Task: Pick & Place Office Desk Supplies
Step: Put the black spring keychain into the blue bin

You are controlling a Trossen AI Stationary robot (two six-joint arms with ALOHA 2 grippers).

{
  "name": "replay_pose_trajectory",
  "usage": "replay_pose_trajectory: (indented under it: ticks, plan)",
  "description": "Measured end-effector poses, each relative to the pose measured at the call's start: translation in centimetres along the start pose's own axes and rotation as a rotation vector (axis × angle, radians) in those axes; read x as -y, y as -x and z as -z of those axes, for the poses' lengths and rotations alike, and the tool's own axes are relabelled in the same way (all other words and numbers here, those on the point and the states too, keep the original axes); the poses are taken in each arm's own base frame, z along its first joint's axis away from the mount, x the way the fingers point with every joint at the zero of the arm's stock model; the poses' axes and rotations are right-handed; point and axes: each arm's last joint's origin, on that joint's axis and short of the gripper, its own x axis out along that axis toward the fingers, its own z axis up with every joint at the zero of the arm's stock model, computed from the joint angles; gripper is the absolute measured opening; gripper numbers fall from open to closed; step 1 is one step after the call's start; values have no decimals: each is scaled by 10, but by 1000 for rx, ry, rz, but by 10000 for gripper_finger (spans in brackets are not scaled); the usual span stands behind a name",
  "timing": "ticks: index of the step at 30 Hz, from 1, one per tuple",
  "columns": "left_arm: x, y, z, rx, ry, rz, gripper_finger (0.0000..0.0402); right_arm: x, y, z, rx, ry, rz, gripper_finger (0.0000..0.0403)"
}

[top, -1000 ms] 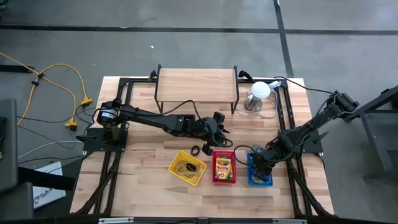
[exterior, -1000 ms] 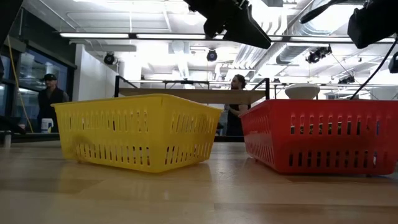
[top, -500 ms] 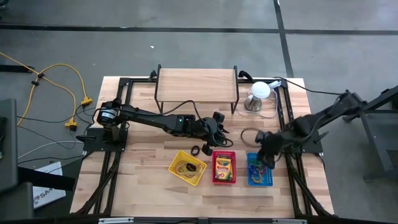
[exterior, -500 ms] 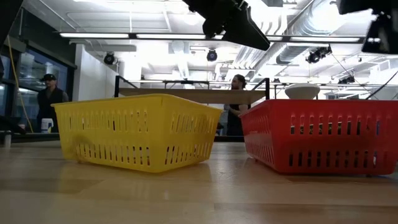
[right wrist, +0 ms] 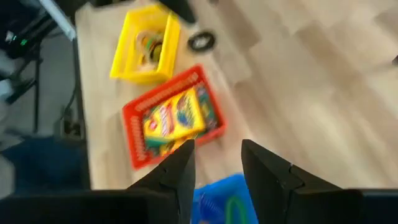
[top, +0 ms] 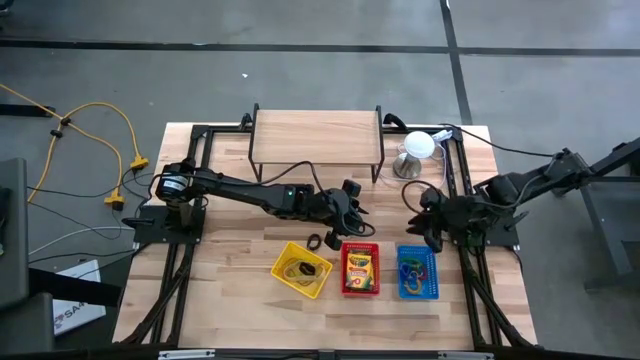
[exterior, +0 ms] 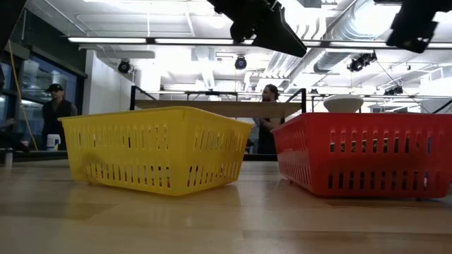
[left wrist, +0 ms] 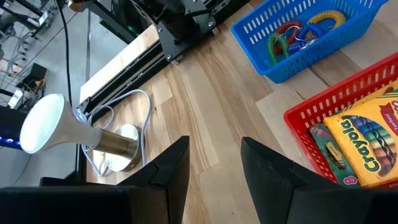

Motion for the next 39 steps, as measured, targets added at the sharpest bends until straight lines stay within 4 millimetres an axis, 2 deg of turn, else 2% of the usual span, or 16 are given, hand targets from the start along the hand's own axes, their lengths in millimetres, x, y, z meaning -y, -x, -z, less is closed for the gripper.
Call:
replay_pose_trajectory:
  ticks: [8,15,23,29,33,36,39]
  plan:
    - [0,0,0,0,0,0,137,12,4,-19,170,6,63,118]
    - [0,0,0,0,5,0,137,34,20,-33,271,-14,108,118]
    - [0,0,0,0,6,0,137,43,34,-42,384,41,99,118]
    - [0,0,0,0,8,0,137,44,36,-41,394,94,119,118]
    - [0,0,0,0,8,0,137,45,46,-37,439,111,113,118]
    - [0,0,0,0,8,0,137,48,57,-29,517,123,90,118]
    - [0,0,0,0,8,0,137,57,65,-12,583,118,61,118]
